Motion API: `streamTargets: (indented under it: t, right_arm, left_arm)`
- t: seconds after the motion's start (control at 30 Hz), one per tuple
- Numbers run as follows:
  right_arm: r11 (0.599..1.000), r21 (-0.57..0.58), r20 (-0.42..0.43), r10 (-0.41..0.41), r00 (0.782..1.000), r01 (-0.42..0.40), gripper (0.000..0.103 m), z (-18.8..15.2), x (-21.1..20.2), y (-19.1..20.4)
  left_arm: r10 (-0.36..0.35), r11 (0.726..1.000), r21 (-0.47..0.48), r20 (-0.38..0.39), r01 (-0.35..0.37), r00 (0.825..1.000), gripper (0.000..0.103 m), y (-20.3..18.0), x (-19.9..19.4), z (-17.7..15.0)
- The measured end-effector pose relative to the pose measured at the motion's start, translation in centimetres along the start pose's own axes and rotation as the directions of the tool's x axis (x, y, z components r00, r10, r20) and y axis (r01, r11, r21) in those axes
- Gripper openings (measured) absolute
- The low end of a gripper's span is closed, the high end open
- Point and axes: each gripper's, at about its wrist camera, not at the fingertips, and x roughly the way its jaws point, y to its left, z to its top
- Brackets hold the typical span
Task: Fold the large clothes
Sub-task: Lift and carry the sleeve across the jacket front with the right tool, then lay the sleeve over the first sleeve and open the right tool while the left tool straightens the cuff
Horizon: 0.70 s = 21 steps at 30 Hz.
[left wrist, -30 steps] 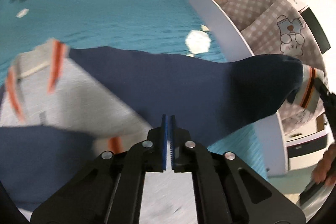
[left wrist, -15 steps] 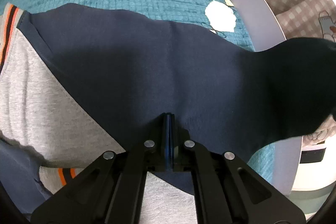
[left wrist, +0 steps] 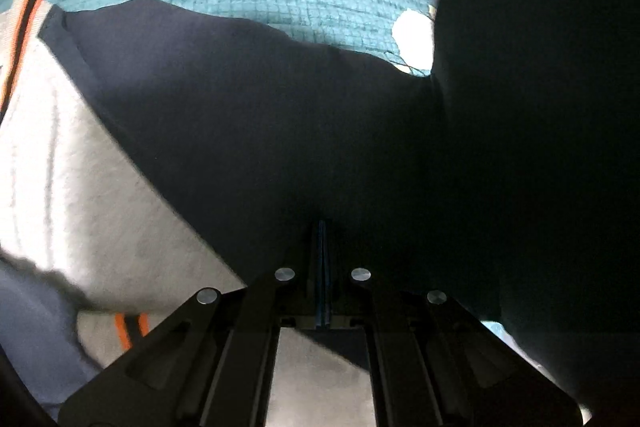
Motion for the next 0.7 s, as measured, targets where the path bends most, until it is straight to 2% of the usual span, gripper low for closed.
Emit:
streamTargets:
  t: [0.07, 0.13, 0.27, 0.4, 0.47, 0.6, 0.7]
  right_arm:
    - [1.000, -0.010, -0.015, 0.021, 1.000, -0.021, 0.005, -0.7, 0.6, 1.3]
    - [0.999, -0.018, -0.030, 0.034, 0.999, -0.035, 0.005, -1.1, 1.3, 2.6]
    - [0.996, -0.046, -0.052, 0.075, 0.996, -0.078, 0.005, -1.9, 2.5, 5.1]
    - [0.992, -0.064, -0.095, 0.102, 0.990, -0.108, 0.005, -2.7, 4.2, 7.2]
    - [0.992, -0.084, -0.124, 0.087, 0.988, -0.098, 0.005, -3.6, 5.7, 8.3]
    - [0.993, -0.052, -0.194, 0.092, 0.977, -0.104, 0.005, -5.7, 9.4, 8.9]
    - [0.994, -0.020, -0.300, 0.100, 0.949, -0.111, 0.005, -8.3, 13.3, 9.4]
  left_arm:
    - [-0.013, 1.000, 0.028, -0.014, 0.013, 1.000, 0.000, 0.2, -1.5, -0.7]
    - [0.037, 0.998, 0.049, -0.002, -0.037, 0.999, 0.000, 1.3, -3.9, -1.8]
    - [0.076, 0.997, -0.006, 0.001, -0.076, 0.997, 0.000, 5.3, -7.5, -3.6]
    - [0.176, 0.984, -0.046, 0.063, -0.173, 0.982, 0.000, 10.0, -11.6, -5.7]
    - [0.199, 0.978, -0.076, 0.078, -0.193, 0.977, 0.000, 12.0, -13.2, -6.5]
    - [0.257, 0.960, -0.145, 0.109, -0.240, 0.960, 0.000, 16.2, -16.2, -8.1]
    - [0.292, 0.944, -0.198, 0.119, -0.265, 0.949, 0.000, 18.8, -17.9, -8.9]
